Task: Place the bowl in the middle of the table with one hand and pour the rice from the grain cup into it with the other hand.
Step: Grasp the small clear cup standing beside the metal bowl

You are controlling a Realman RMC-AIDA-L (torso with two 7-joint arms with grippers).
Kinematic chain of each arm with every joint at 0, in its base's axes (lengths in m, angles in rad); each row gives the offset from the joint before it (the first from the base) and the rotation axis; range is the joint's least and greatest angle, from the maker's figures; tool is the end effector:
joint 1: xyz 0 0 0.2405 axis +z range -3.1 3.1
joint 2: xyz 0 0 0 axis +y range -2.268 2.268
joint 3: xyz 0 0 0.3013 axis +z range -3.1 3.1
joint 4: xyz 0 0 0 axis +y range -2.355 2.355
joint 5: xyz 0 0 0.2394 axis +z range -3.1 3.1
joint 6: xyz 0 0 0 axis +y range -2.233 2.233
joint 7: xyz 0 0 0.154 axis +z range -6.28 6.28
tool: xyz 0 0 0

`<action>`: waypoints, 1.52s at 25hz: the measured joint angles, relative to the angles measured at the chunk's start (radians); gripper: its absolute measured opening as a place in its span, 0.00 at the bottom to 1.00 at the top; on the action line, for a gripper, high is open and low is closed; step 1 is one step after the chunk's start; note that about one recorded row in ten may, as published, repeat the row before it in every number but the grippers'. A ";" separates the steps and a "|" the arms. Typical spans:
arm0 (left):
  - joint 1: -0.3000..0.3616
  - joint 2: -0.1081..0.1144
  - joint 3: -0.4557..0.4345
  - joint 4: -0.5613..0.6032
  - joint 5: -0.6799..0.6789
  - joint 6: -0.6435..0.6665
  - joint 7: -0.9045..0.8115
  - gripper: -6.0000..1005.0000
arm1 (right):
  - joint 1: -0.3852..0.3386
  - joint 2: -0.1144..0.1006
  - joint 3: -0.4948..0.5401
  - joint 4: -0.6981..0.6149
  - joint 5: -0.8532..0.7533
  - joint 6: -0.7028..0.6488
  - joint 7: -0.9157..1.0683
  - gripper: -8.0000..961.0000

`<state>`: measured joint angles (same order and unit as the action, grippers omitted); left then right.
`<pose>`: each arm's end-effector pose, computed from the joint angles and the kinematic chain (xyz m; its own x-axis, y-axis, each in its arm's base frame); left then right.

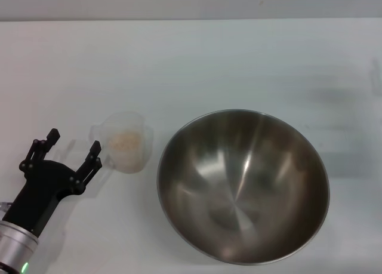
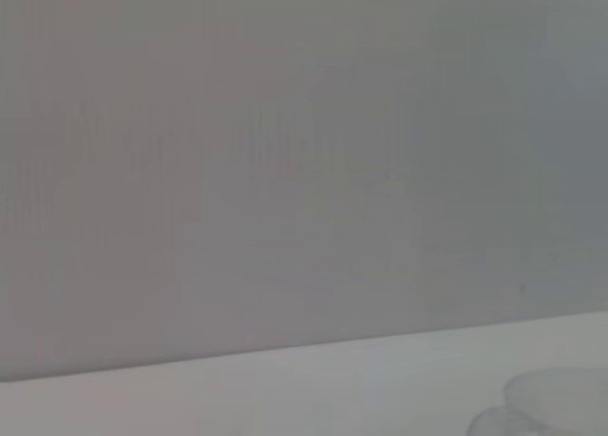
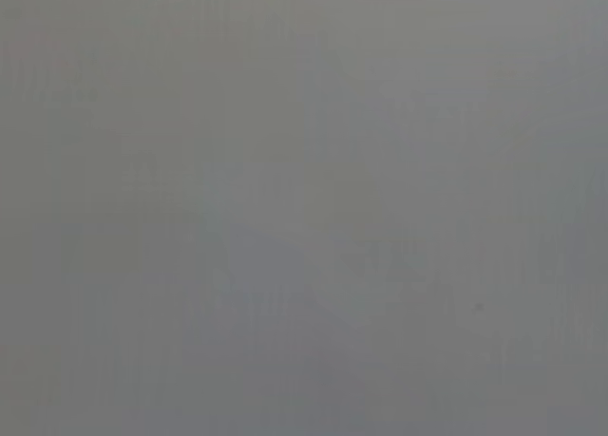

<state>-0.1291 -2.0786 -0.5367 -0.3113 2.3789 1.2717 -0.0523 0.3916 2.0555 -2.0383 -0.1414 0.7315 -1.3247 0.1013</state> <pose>-0.3911 0.2361 -0.1181 0.7417 0.0486 0.6690 0.6371 -0.3630 -0.6800 0.3993 0.3575 -0.0010 0.7309 0.2096 -0.6495 -0.6661 0.0116 -0.7458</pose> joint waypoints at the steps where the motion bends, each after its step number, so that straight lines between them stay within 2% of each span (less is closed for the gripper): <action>1: -0.004 0.000 -0.001 0.000 -0.004 -0.009 0.000 0.79 | 0.000 0.000 0.000 0.000 0.000 0.000 0.000 0.54; 17: -0.063 0.000 -0.012 0.011 -0.047 -0.087 0.002 0.79 | 0.001 0.000 0.000 0.000 0.001 -0.001 0.000 0.54; 38: -0.081 -0.001 -0.024 0.001 -0.049 -0.101 0.007 0.78 | 0.032 -0.001 0.000 0.002 0.000 0.030 0.000 0.54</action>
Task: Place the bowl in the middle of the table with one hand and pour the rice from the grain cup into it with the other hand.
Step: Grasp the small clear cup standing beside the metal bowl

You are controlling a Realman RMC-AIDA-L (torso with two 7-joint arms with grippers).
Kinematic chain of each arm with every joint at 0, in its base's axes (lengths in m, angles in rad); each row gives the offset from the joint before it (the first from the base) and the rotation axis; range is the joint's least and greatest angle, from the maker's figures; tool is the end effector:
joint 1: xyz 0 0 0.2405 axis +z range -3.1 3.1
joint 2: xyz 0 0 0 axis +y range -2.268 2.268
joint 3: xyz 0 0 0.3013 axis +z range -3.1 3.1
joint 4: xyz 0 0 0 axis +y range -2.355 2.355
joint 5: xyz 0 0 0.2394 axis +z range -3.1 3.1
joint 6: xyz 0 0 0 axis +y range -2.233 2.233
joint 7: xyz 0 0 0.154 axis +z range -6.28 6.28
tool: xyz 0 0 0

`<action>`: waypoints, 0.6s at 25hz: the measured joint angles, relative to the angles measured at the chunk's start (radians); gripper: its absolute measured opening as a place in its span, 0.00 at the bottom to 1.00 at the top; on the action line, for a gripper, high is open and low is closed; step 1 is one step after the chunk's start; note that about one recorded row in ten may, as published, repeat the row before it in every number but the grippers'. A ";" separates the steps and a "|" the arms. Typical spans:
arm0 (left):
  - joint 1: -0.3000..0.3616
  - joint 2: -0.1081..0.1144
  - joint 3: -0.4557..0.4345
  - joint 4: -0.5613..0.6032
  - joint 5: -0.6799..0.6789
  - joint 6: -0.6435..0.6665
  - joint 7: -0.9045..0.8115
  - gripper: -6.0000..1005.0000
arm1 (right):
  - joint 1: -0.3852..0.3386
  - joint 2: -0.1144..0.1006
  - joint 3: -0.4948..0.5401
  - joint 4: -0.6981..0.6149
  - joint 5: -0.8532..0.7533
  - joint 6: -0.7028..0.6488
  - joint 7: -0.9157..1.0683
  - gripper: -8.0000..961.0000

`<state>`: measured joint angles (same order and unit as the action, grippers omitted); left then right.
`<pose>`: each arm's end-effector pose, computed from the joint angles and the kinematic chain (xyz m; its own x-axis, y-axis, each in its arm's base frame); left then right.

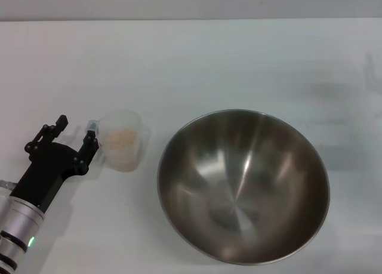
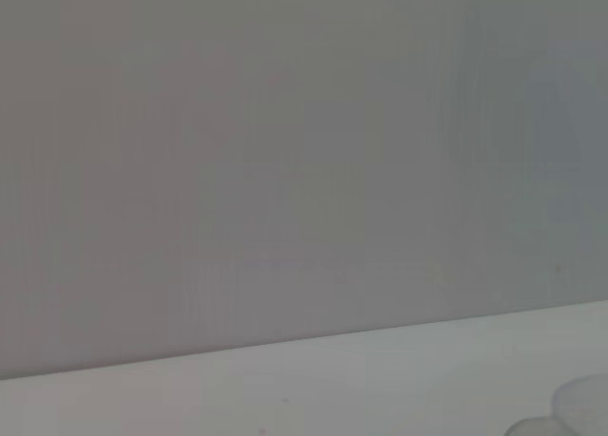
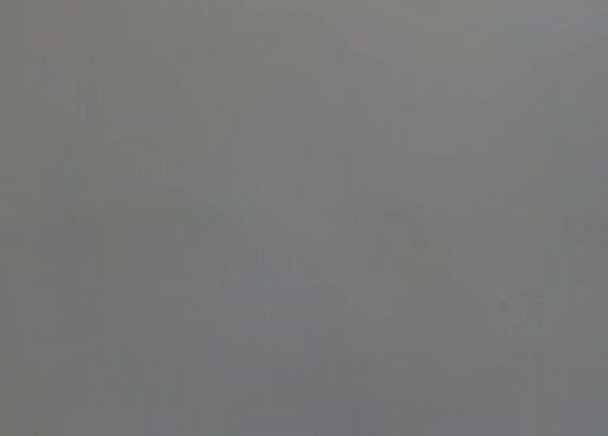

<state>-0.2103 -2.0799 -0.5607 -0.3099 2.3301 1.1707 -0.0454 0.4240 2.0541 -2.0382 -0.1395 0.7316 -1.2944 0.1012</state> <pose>-0.3884 0.2722 -0.1193 0.7562 0.0791 0.6496 0.6322 -0.3448 -0.6939 0.3920 0.3711 -0.0028 0.7307 0.2029 -0.6519 -0.6649 -0.0056 -0.7469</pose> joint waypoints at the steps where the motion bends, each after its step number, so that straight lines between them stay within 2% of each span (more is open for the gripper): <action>1: -0.001 0.000 0.000 0.000 0.000 0.000 -0.002 0.74 | 0.000 0.000 0.000 0.000 0.000 0.000 0.000 0.54; 15: -0.016 0.000 0.003 -0.014 0.000 -0.010 -0.005 0.20 | 0.014 -0.003 0.000 0.006 0.001 0.009 0.000 0.54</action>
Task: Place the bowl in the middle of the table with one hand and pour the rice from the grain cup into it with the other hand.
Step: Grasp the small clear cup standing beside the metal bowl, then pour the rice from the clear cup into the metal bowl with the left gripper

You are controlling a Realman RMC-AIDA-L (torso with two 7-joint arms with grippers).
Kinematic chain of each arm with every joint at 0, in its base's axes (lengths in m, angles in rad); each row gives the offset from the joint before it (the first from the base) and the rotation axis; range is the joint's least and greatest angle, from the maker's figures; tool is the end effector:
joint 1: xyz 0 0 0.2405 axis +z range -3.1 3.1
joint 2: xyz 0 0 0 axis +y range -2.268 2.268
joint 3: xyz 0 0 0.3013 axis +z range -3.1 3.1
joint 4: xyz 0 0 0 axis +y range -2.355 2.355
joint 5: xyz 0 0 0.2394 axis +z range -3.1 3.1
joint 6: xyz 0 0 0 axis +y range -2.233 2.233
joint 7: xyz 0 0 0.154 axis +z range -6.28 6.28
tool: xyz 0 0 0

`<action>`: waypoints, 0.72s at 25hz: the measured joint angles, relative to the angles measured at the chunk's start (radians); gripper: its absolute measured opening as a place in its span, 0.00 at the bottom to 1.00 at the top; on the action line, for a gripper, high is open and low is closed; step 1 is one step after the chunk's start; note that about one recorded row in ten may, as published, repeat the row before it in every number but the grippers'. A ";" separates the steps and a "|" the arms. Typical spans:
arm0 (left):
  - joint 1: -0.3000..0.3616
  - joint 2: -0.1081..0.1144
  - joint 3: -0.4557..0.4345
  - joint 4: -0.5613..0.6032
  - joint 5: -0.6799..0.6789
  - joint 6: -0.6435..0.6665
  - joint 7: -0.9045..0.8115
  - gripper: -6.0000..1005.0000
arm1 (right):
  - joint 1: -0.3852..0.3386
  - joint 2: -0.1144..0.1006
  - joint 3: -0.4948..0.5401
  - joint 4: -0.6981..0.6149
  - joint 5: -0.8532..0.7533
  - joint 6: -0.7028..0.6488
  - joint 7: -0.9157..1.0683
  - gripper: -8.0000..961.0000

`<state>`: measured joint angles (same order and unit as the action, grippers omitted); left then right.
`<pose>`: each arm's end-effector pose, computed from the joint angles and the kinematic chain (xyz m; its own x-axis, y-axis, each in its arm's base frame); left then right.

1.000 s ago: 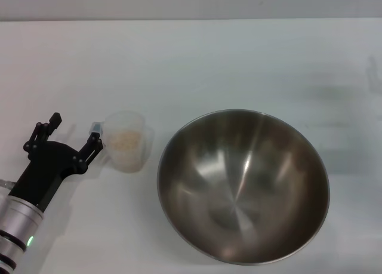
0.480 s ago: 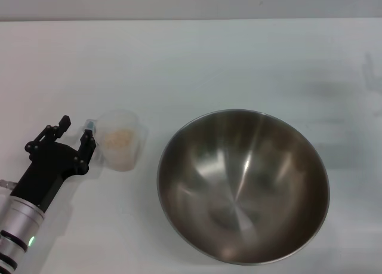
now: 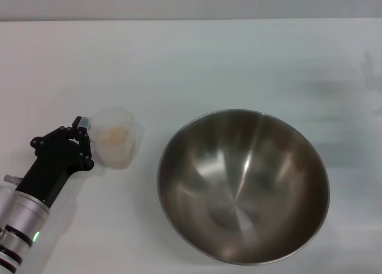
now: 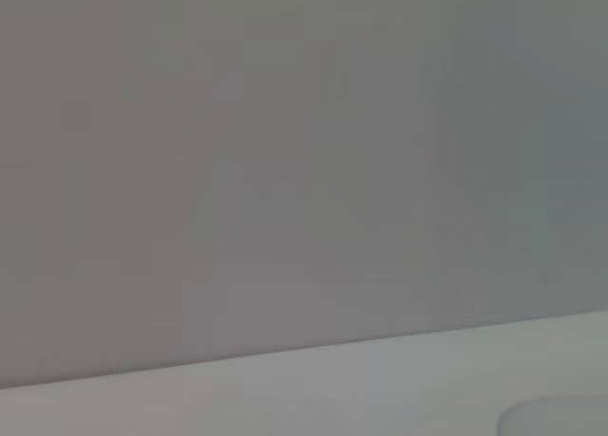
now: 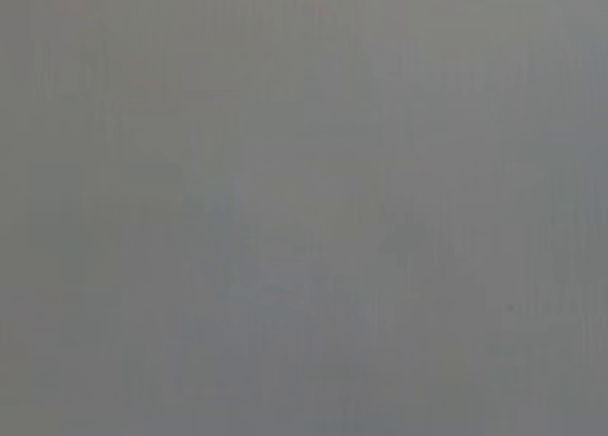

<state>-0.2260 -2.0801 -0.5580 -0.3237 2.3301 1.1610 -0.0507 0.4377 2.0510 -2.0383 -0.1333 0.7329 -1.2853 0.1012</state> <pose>-0.3810 0.2788 -0.1221 0.7485 0.0733 0.6590 0.6362 -0.3597 -0.6825 0.3905 0.3762 -0.0017 0.7342 0.2006 -0.6486 -0.6606 -0.0094 -0.7507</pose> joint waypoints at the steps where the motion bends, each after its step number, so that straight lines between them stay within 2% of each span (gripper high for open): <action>1: 0.000 0.000 0.000 0.000 0.000 0.000 0.000 0.17 | 0.000 0.000 0.000 0.000 0.000 0.000 0.000 0.54; 8: -0.008 0.000 0.002 -0.004 0.000 0.000 0.000 0.07 | 0.000 0.000 0.000 0.001 0.000 0.000 0.000 0.54; 13: -0.026 0.000 0.000 -0.014 0.003 0.058 0.029 0.03 | 0.006 0.000 0.000 0.002 0.000 0.000 0.000 0.54; 15: -0.067 0.000 0.011 -0.014 0.008 0.238 0.262 0.03 | 0.009 -0.002 0.000 0.001 0.000 -0.005 -0.003 0.54; 16: -0.067 0.000 0.011 -0.014 0.008 0.238 0.262 0.03 | 0.009 -0.002 0.000 0.001 0.000 -0.005 -0.003 0.54; 17: -0.084 0.000 0.036 -0.010 0.009 0.304 0.376 0.03 | 0.011 -0.006 0.003 0.002 0.001 -0.009 -0.014 0.54; 18: -0.089 0.000 0.046 -0.009 0.009 0.318 0.403 0.03 | 0.011 -0.006 0.003 0.002 0.001 -0.009 -0.014 0.54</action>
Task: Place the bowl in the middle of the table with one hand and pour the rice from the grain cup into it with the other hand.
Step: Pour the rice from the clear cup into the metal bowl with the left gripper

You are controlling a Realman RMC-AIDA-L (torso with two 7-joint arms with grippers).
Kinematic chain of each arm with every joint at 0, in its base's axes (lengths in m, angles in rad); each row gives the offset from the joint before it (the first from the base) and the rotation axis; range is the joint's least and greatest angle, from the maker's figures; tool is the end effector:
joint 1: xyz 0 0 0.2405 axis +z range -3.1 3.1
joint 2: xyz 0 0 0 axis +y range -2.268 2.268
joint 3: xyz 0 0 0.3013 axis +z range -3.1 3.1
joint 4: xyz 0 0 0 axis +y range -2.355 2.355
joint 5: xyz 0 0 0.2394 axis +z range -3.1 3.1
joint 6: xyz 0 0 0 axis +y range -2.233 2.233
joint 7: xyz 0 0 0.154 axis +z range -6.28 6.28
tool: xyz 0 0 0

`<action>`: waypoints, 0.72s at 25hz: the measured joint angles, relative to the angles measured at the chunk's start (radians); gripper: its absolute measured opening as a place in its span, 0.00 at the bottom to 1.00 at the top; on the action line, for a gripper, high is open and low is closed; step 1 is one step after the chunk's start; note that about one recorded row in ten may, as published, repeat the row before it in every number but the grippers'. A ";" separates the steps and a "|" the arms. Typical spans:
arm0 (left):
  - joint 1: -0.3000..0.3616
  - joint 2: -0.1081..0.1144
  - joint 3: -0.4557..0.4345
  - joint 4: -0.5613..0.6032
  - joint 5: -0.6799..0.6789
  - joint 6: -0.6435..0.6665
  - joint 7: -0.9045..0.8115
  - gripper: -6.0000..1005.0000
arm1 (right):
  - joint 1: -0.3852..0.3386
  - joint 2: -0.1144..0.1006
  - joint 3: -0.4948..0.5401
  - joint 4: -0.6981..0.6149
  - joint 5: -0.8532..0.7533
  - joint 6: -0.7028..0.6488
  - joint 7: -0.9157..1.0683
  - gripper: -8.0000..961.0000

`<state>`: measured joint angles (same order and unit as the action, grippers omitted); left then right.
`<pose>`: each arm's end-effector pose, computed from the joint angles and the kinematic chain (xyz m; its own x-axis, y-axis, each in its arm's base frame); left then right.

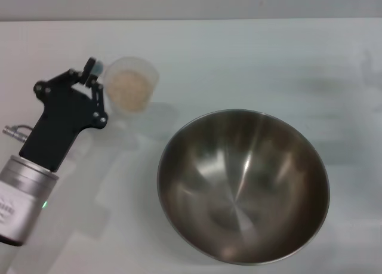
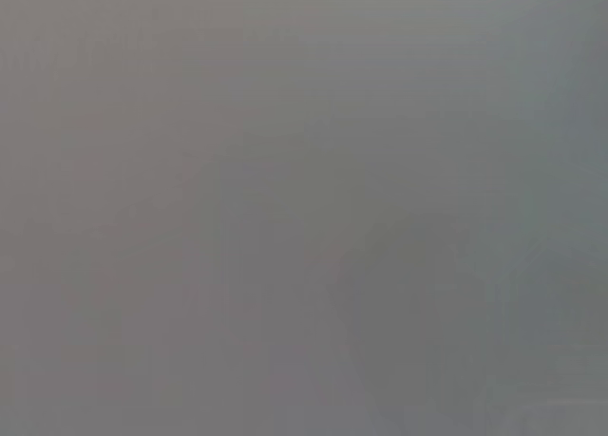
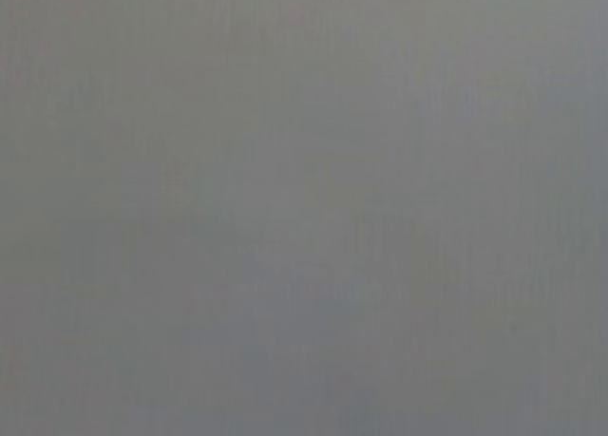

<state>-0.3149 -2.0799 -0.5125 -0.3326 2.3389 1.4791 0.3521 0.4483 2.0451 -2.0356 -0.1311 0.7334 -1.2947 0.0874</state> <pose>-0.3135 0.2978 -0.0986 0.8014 -0.4314 0.4143 0.2842 -0.3349 -0.8984 0.3874 0.3804 0.0027 0.7436 0.2183 -0.6320 -0.6461 -0.0087 -0.7632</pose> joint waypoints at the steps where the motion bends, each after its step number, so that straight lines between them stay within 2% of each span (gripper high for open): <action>1: -0.010 0.000 0.020 0.003 0.001 0.033 0.057 0.03 | 0.001 -0.001 0.003 0.000 0.000 -0.001 -0.006 0.54; 2: -0.035 0.001 0.070 0.007 0.002 0.097 0.197 0.03 | 0.003 -0.002 0.015 -0.002 0.000 -0.001 -0.021 0.54; 3: -0.035 0.001 0.070 0.007 0.002 0.097 0.197 0.03 | 0.003 -0.002 0.015 -0.002 0.000 -0.001 -0.021 0.54; 5: -0.055 0.002 0.113 0.009 0.002 0.127 0.316 0.03 | 0.006 -0.003 0.021 -0.003 0.000 -0.001 -0.032 0.54; 7: -0.095 0.002 0.187 0.018 0.003 0.140 0.530 0.03 | 0.017 -0.004 0.022 -0.002 0.000 -0.002 -0.038 0.54; 8: -0.095 0.002 0.187 0.018 0.003 0.140 0.530 0.03 | 0.017 -0.004 0.022 -0.002 0.000 -0.002 -0.038 0.54; 12: -0.133 0.001 0.261 0.023 0.011 0.137 0.780 0.04 | 0.033 -0.010 0.022 0.004 0.000 0.005 -0.039 0.54; 18: -0.155 0.001 0.267 0.031 0.075 0.125 0.974 0.04 | 0.048 -0.015 0.022 0.021 -0.003 0.007 -0.040 0.54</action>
<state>-0.4698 -2.0785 -0.2455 -0.3012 2.4138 1.6038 1.3264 0.4963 2.0305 -2.0136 -0.1105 0.7306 -1.2881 0.0475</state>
